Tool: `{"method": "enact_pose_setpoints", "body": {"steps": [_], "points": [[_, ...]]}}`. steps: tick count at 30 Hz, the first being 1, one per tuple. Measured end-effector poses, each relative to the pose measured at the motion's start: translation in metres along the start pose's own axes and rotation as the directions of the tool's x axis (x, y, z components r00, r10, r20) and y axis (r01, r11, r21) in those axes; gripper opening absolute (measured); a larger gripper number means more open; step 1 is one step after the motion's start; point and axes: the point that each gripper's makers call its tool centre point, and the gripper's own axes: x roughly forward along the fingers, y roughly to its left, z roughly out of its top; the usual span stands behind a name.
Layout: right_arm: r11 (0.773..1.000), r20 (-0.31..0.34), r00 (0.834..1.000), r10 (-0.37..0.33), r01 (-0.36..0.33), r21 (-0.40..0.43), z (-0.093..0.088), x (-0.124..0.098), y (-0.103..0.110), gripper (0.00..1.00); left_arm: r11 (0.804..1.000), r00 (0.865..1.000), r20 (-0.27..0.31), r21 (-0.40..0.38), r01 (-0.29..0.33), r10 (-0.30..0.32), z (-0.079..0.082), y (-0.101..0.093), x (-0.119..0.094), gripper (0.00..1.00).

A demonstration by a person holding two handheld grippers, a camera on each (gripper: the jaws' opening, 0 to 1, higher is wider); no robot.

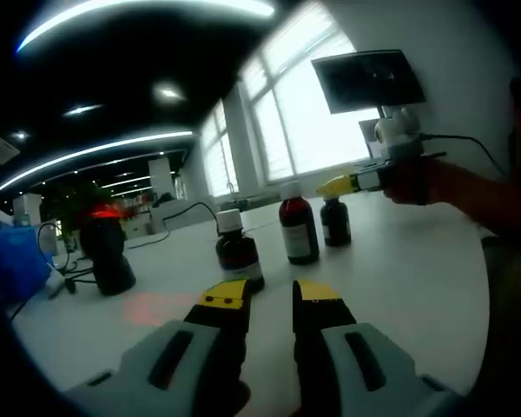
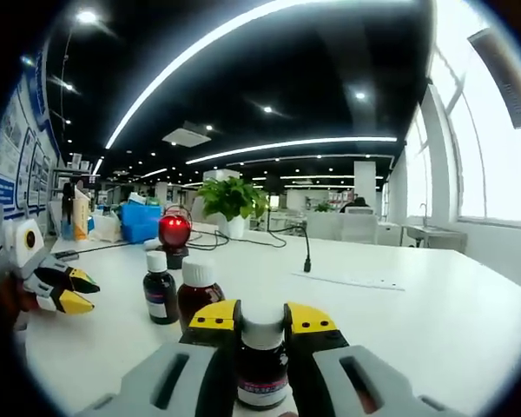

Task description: Rotate the medicine bottle to make it face forward pick up the medicine bottle inspect the drug traceability code place the medicine on the table

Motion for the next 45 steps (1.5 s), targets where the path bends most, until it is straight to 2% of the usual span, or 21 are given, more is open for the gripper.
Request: {"method": "enact_pose_setpoints", "body": {"steps": [11, 15, 18, 27, 32, 45], "points": [[0.996, -0.008, 0.997, -0.082, 0.082, -0.025, -0.0001, -0.0011, 0.0008, 0.16, 1.000, 1.000, 0.001, -0.003, 0.000, 0.000, 0.0002, -0.0002, -0.0003, 0.12], [0.993, -0.008, 0.993, -0.117, 0.117, -0.008, -0.0005, -0.0013, -0.0010, 0.16, 1.000, 1.000, 0.001, -0.002, 0.000, 0.000, 0.0002, -0.0002, -0.0001, 0.12], [0.989, -0.004, 0.989, -0.146, 0.146, 0.004, -0.0011, -0.0015, -0.0003, 0.16, 1.000, 1.000, -0.002, 0.007, -0.002, 0.002, -0.0003, -0.0001, -0.0002, 0.12], [0.975, -0.011, 0.976, -0.219, 0.218, -0.036, -0.0020, -0.0033, -0.0007, 0.16, 1.000, 1.000, -0.001, 0.002, -0.002, 0.002, 0.0000, -0.0001, 0.0000, 0.12], [0.966, -0.006, 0.966, -0.257, 0.257, -0.018, -0.0020, -0.0041, -0.0013, 0.16, 1.000, 1.000, 0.000, -0.001, -0.002, 0.002, 0.0002, -0.0003, 0.0000, 0.12], [0.959, -0.006, 0.959, -0.282, 0.282, -0.006, -0.0026, -0.0060, -0.0024, 0.16, 1.000, 1.000, 0.001, -0.001, 0.000, 0.000, -0.0001, 0.0008, 0.0000, 0.12]]}}
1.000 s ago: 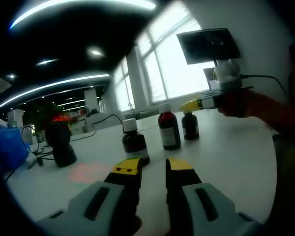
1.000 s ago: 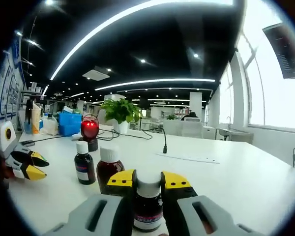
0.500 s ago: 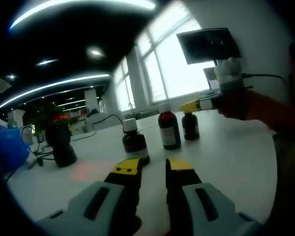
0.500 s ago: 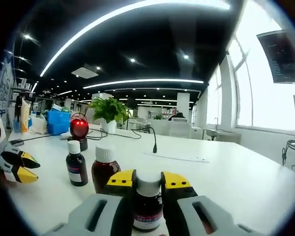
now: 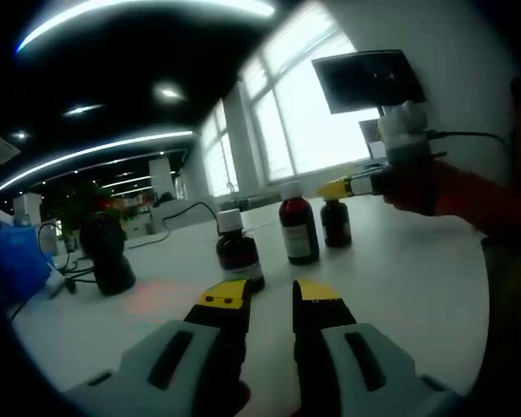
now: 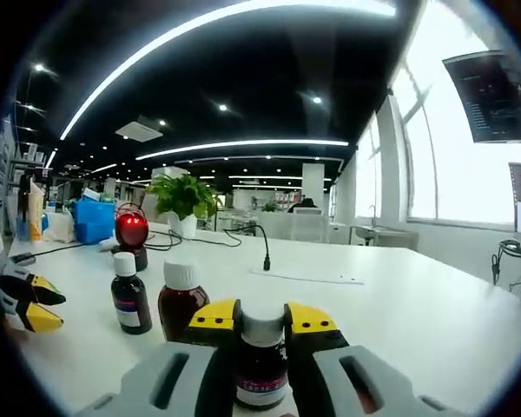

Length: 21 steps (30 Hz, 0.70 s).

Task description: Rotate the medicine bottle to make it face forward pick up the medicine bottle inspect the drug traceability code place the medicine on the table

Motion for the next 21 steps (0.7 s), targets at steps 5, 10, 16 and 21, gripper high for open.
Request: {"method": "enact_pose_setpoints", "body": {"steps": [5, 10, 16, 21], "points": [[1.000, 0.002, 1.000, 0.013, -0.013, -0.027, 0.001, 0.000, 0.000, 0.17, 1.000, 1.000, 0.000, 0.001, -0.001, 0.001, 0.000, 0.000, 0.000, 0.12], [0.997, 0.013, 0.997, 0.073, -0.074, 0.036, 0.003, -0.001, -0.001, 0.22, 1.000, 1.000, 0.000, 0.003, -0.001, 0.001, 0.001, -0.001, -0.001, 0.12], [0.991, 0.040, 0.992, 0.118, -0.121, 0.059, 0.014, -0.006, -0.006, 0.23, 1.000, 1.000, -0.001, 0.007, -0.002, 0.002, 0.000, -0.001, -0.001, 0.12], [0.974, 0.053, 0.976, 0.210, -0.214, 0.078, 0.015, -0.008, 0.003, 0.21, 1.000, 1.000, -0.001, 0.008, -0.003, 0.003, 0.000, -0.001, -0.001, 0.12]]}}
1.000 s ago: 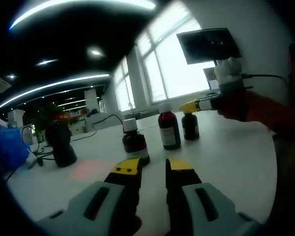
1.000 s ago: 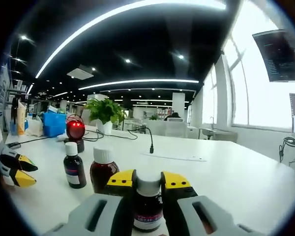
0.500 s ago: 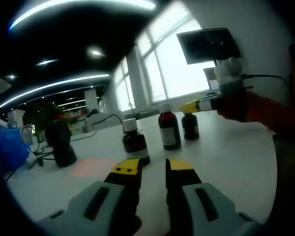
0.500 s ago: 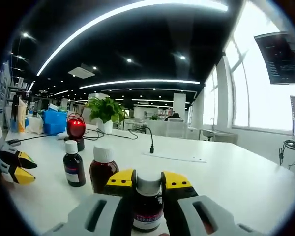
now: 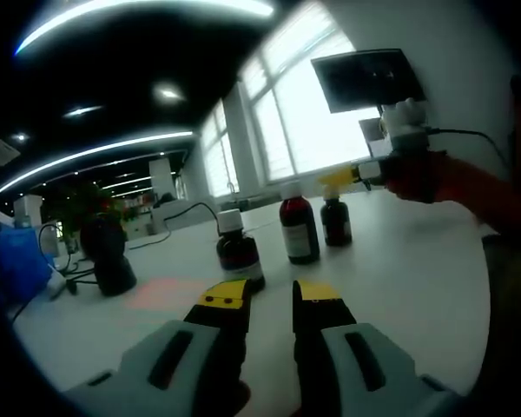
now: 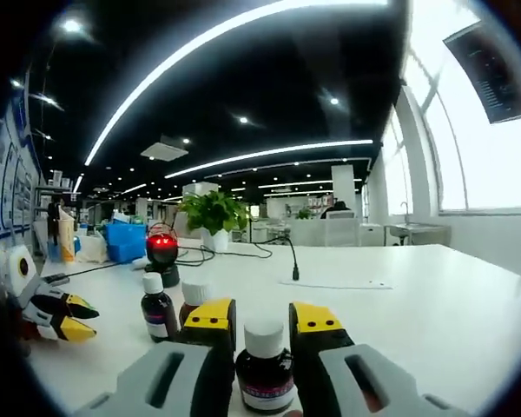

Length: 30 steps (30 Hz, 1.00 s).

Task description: Rotate the medicine bottle to make it face forward pick up the medicine bottle inspect the drug traceability code place the medicine on the table

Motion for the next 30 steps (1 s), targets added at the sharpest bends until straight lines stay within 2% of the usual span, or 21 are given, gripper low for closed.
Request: {"method": "enact_pose_setpoints", "body": {"steps": [6, 10, 13, 16, 30], "points": [[0.997, -0.017, 0.998, 0.063, -0.064, -0.039, -0.002, 0.002, 0.002, 0.21, 1.000, 1.000, -0.002, 0.000, 0.000, 0.000, -0.001, 0.000, 0.000, 0.12], [0.992, -0.040, 0.992, 0.121, -0.122, -0.020, -0.007, 0.005, 0.003, 0.20, 1.000, 1.000, 0.000, 0.001, 0.001, -0.001, 0.000, 0.000, 0.000, 0.12], [0.990, -0.054, 0.990, 0.131, -0.133, -0.037, -0.011, 0.006, 0.002, 0.21, 1.000, 1.000, 0.000, -0.001, 0.002, -0.002, 0.000, 0.000, 0.001, 0.12], [0.987, -0.059, 0.986, 0.157, -0.159, -0.029, -0.014, 0.006, 0.006, 0.16, 1.000, 1.000, 0.000, -0.001, 0.002, -0.002, 0.000, 0.000, 0.001, 0.12], [0.993, -0.058, 0.995, 0.087, -0.091, -0.080, -0.017, 0.013, -0.004, 0.15, 1.000, 1.000, -0.001, 0.000, 0.002, -0.002, -0.001, 0.000, 0.001, 0.12]]}}
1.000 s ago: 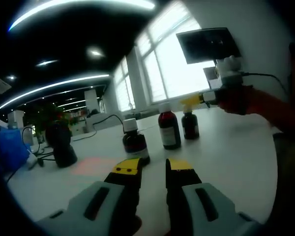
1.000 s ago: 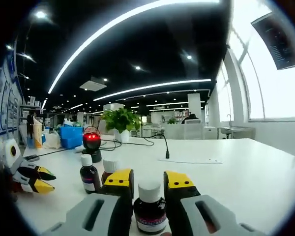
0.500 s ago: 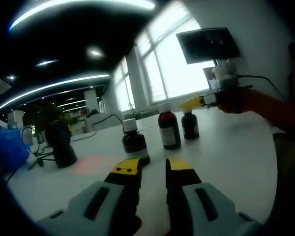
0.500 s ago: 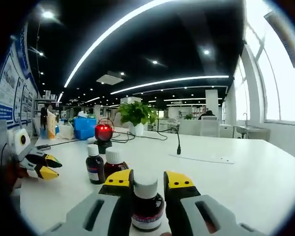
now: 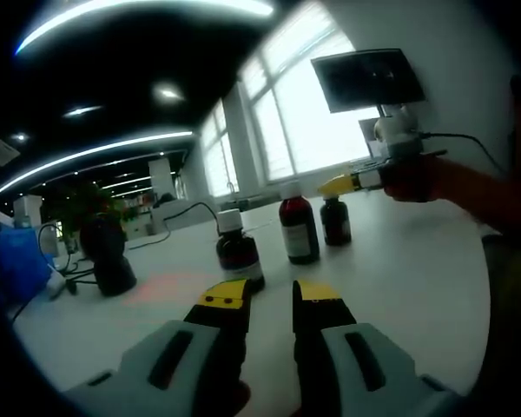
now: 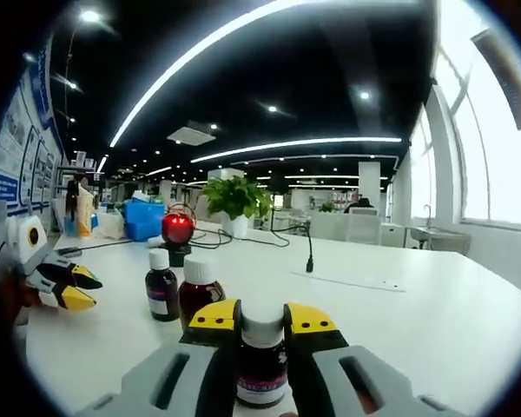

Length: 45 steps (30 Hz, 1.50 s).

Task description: Rotate the medicine bottle to make it face forward pick up the medicine bottle inspect the drug traceability code place the medicine on the table

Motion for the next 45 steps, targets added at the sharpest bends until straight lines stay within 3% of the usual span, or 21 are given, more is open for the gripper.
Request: {"method": "enact_pose_setpoints", "body": {"steps": [11, 24, 34, 45], "points": [[0.996, -0.003, 0.996, -0.094, 0.094, 0.006, -0.0002, -0.0017, -0.0036, 0.15, 1.000, 1.000, 0.001, -0.001, 0.002, -0.002, 0.0004, -0.0006, -0.0005, 0.12], [0.968, -0.009, 0.970, -0.244, 0.243, -0.053, 0.0023, -0.0033, -0.0009, 0.16, 1.000, 1.000, 0.004, -0.004, 0.005, -0.005, 0.0010, -0.0009, -0.0005, 0.12], [0.944, -0.010, 0.944, -0.329, 0.328, -0.029, 0.0020, -0.0067, -0.0059, 0.16, 1.000, 1.000, 0.005, -0.004, 0.005, -0.005, 0.0010, -0.0008, -0.0008, 0.12], [0.929, -0.010, 0.929, -0.369, 0.368, -0.036, 0.0020, -0.0073, -0.0090, 0.16, 1.000, 1.000, 0.005, -0.005, 0.005, -0.005, 0.0011, -0.0009, -0.0008, 0.12]]}}
